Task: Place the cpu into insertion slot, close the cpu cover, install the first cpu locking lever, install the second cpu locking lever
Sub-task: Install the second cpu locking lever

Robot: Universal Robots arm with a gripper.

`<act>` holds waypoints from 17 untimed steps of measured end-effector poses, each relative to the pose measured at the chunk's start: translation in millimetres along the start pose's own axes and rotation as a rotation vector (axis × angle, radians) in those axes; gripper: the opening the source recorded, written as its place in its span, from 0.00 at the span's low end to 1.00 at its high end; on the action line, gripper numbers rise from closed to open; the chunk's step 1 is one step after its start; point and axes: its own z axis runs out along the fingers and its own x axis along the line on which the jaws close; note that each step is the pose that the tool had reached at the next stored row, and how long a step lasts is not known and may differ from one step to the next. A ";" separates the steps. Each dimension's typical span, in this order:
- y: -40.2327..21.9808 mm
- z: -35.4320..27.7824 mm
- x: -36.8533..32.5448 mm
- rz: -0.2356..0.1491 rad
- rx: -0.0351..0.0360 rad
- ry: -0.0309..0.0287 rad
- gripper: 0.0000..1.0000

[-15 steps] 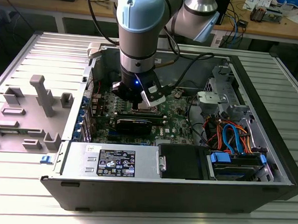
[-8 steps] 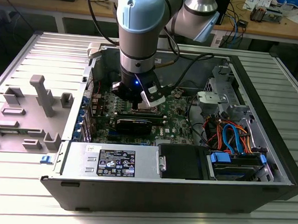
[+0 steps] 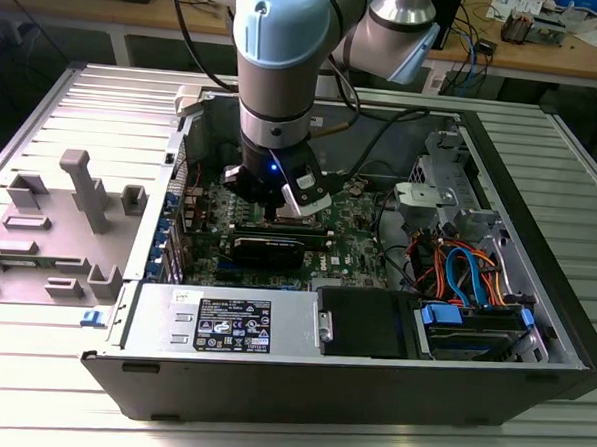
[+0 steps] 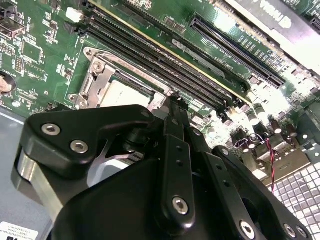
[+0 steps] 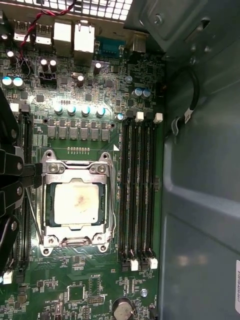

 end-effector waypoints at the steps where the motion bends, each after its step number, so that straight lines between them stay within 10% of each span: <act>1: -0.4 -0.1 0.0 0.000 0.0001 0.0001 0.11; 17: -7.8 6.4 4.2 0.000 -0.0094 -0.0003 0.11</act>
